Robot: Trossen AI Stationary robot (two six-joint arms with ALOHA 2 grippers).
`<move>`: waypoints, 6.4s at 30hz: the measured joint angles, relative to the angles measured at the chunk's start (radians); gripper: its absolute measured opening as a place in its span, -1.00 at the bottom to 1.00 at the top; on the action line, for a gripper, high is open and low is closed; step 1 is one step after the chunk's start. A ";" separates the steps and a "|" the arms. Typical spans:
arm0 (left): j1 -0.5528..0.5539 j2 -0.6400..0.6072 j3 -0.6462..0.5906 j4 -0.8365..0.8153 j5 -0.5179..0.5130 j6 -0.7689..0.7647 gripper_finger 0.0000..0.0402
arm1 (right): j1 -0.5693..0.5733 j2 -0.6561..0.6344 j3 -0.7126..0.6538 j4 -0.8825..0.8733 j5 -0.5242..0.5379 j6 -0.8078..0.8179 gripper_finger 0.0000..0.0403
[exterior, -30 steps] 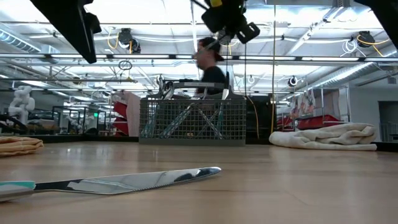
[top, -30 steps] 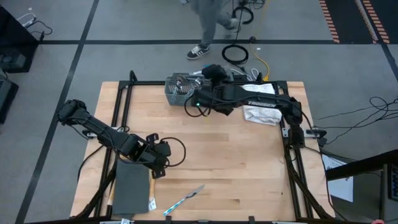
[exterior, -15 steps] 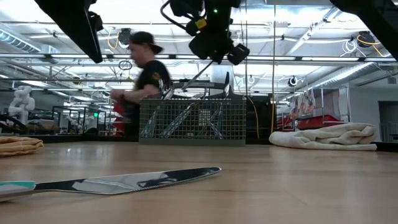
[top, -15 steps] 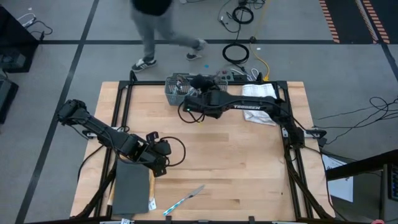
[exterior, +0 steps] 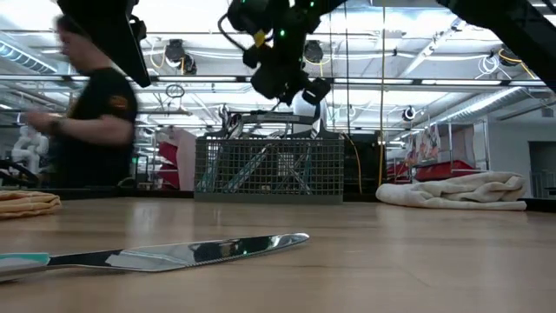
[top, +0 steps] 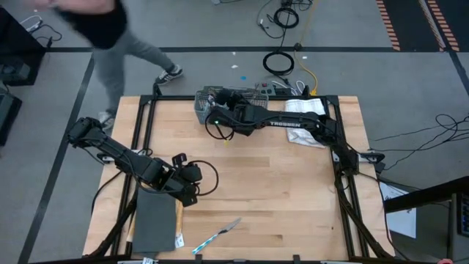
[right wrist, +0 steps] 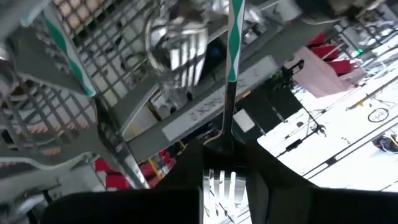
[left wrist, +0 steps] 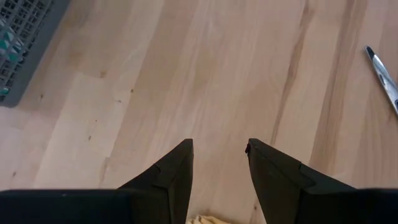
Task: Sort silverware
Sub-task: Put the blue fork into the silverware basket, then put the blue knife into the silverware basket
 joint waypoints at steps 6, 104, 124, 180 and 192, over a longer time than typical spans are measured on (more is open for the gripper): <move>0.000 0.000 0.000 -0.010 -0.003 0.000 -0.21 | -0.025 0.045 0.000 0.009 0.001 -0.046 -0.83; -0.183 0.669 0.394 0.188 0.461 -0.627 0.19 | 0.385 -0.509 -0.004 -0.690 -0.262 1.673 0.24; -0.201 0.796 0.417 0.232 0.465 -0.649 0.11 | 0.384 -0.509 -0.004 -0.690 -0.308 1.637 0.24; -0.024 0.596 0.415 0.441 0.483 -0.439 -0.95 | 0.561 -0.743 -0.003 -0.690 -0.286 1.819 0.01; -0.043 0.778 0.417 0.639 0.594 -0.472 -0.99 | 0.561 -0.743 -0.003 -0.690 -0.285 1.781 0.01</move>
